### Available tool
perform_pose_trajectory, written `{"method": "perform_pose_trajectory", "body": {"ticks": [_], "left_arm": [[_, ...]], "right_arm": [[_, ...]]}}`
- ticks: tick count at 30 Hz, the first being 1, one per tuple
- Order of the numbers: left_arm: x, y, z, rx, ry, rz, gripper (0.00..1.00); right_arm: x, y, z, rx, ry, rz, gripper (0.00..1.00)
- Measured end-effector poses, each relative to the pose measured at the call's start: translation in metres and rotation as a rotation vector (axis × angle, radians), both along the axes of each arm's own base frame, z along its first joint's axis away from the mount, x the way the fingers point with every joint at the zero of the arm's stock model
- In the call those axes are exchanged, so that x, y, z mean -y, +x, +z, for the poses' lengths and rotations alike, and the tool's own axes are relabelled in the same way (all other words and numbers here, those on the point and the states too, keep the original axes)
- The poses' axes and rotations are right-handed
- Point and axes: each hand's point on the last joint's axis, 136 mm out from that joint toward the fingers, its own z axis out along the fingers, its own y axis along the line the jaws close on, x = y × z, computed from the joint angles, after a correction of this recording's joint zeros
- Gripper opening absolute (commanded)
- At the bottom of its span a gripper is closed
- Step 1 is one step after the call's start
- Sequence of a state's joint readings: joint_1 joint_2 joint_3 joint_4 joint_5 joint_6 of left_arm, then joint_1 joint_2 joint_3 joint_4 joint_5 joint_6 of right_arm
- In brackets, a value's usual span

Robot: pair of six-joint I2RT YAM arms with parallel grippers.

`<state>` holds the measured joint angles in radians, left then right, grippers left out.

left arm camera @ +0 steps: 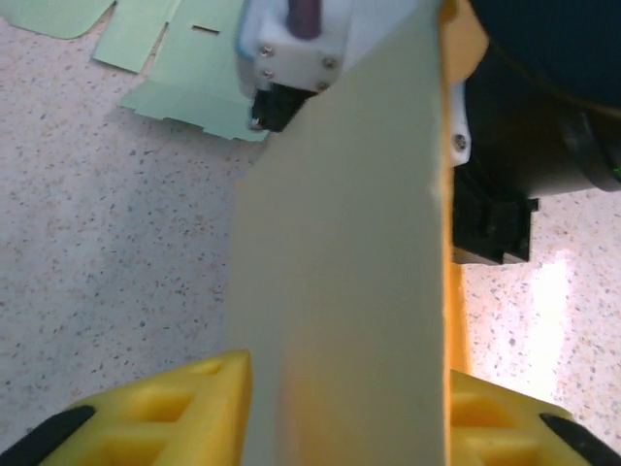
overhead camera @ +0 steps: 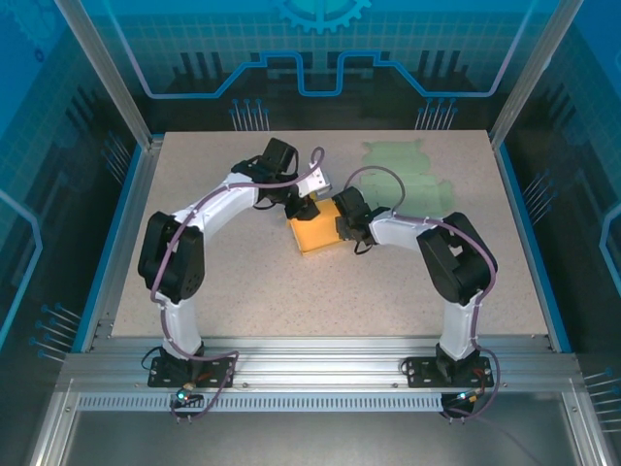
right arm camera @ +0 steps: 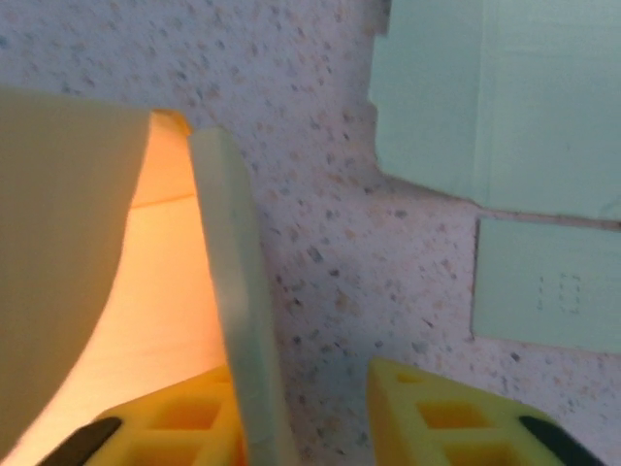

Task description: Fold the paper box

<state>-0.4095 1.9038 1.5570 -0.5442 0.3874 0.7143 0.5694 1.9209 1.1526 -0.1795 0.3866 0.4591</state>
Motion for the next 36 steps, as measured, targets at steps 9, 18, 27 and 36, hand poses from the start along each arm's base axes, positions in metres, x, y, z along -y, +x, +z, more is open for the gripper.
{"method": "perform_pose_trajectory", "body": {"ticks": [9, 18, 27, 36], "left_arm": [[-0.005, 0.022, 0.07, 0.179, -0.11, 0.168, 0.99], [-0.037, 0.023, 0.114, 0.232, -0.172, 0.44, 0.99], [-0.079, -0.018, 0.137, 0.218, -0.257, 0.683, 0.94], [-0.1, -0.066, 0.057, 0.132, -0.284, 0.744, 0.7]], "right_arm": [[0.005, -0.01, 0.008, -0.01, -0.017, 0.03, 0.63], [0.003, -0.024, 0.043, 0.033, 0.054, 0.072, 0.75], [0.001, -0.042, 0.065, 0.061, 0.135, 0.115, 0.78], [0.007, -0.065, 0.089, 0.103, 0.197, 0.14, 0.71]]}}
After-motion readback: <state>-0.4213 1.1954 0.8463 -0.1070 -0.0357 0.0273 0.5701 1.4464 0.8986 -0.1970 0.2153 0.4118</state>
